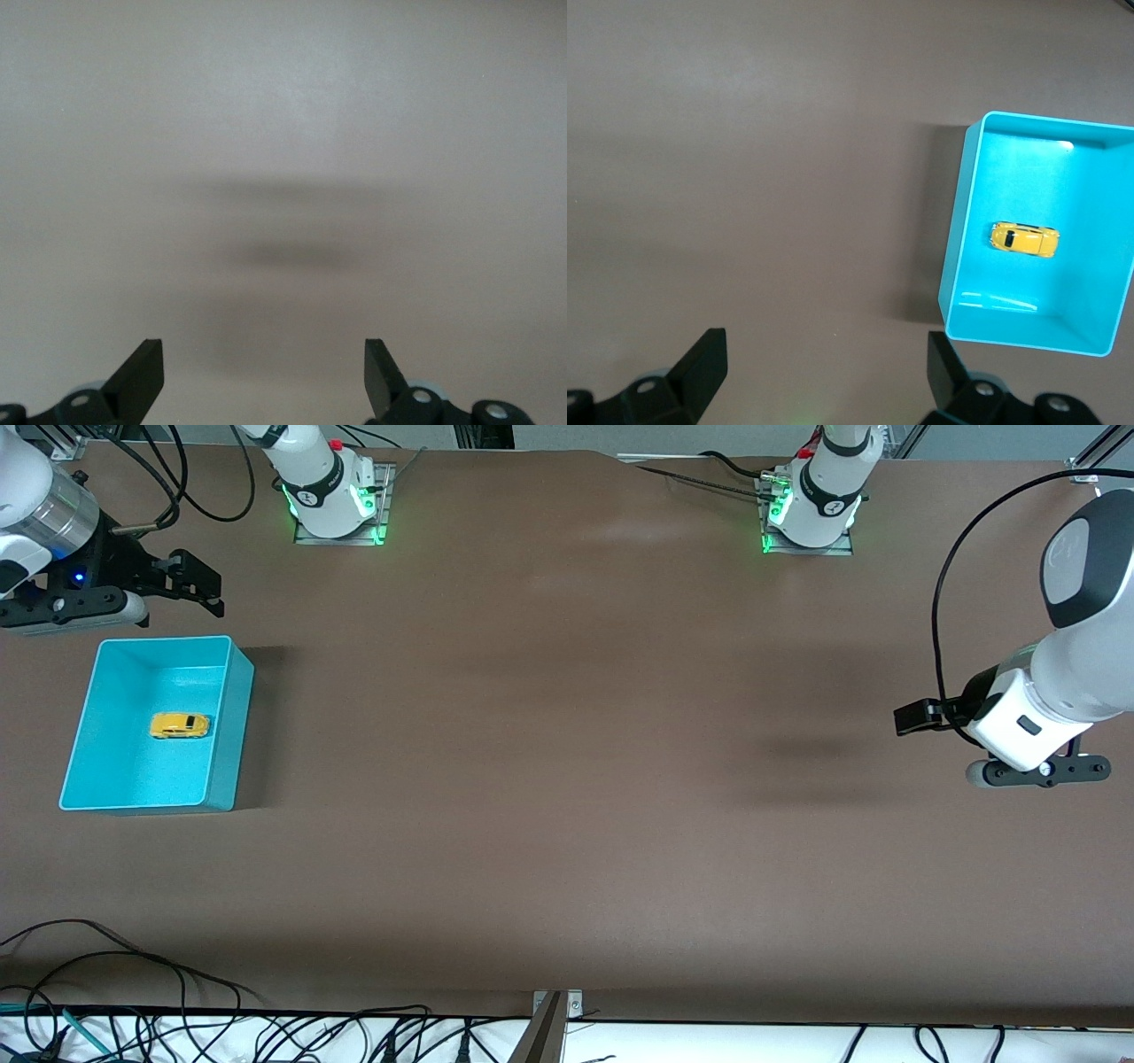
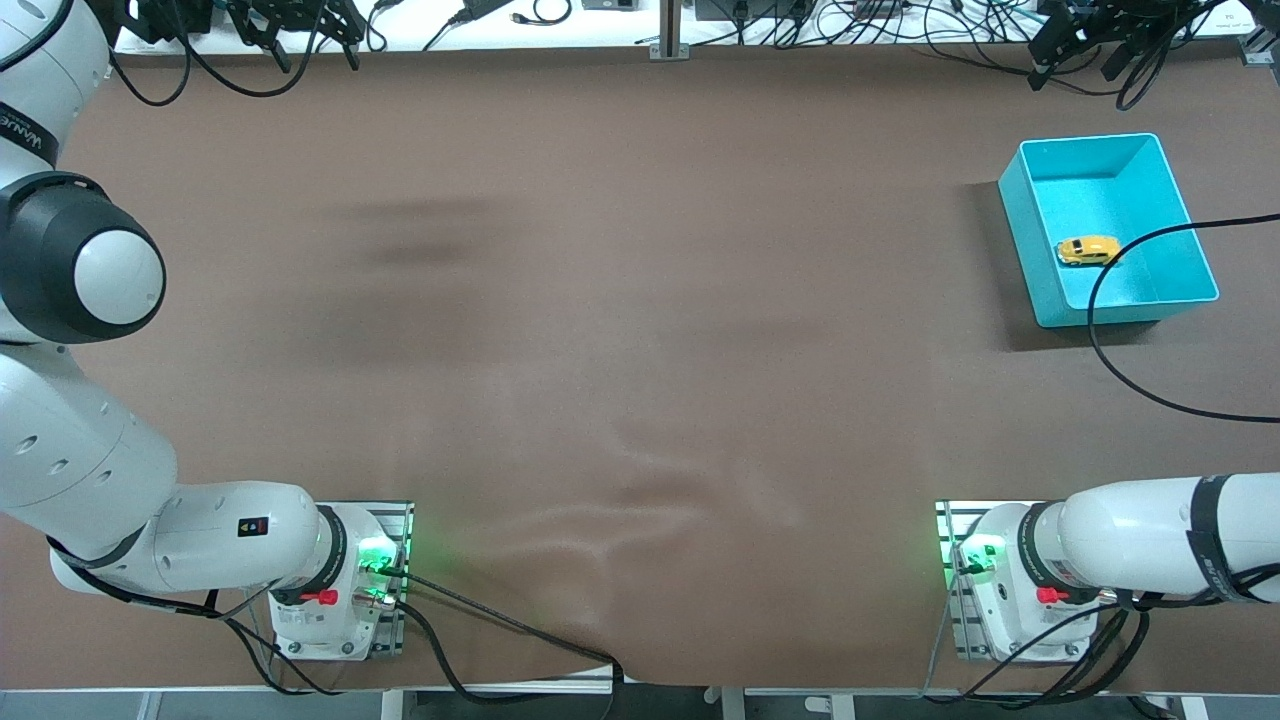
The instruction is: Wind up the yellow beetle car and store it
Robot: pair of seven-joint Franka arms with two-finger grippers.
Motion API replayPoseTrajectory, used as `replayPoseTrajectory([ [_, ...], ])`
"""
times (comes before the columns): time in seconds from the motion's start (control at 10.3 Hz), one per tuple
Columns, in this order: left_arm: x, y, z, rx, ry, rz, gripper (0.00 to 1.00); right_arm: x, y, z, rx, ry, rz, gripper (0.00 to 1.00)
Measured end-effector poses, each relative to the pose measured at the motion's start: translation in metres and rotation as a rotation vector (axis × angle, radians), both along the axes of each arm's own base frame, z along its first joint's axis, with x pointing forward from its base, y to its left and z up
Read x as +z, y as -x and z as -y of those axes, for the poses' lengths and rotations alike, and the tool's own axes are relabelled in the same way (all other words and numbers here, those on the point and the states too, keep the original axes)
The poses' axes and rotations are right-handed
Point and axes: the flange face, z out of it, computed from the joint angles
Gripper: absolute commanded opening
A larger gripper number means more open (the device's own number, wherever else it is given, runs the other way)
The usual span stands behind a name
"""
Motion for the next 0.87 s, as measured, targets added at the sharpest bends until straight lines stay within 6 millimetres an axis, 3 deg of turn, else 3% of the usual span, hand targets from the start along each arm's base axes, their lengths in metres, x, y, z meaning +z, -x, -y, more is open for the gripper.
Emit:
replayPoseTrajectory([
  [0.19, 0.002, 0.0, -0.001, 0.001, 0.0, 0.003, 1.0, -0.007, -0.012, -0.004, 0.005, 0.0, 0.008, 1.0],
  [0.48, 0.004, 0.001, 0.002, -0.004, 0.0, 0.006, 1.0, -0.012, -0.046, -0.006, 0.005, -0.005, 0.021, 1.0],
  [0.87, 0.005, 0.002, 0.003, -0.005, 0.0, 0.008, 1.0, -0.014, -0.052, -0.007, 0.005, -0.005, 0.017, 1.0],
])
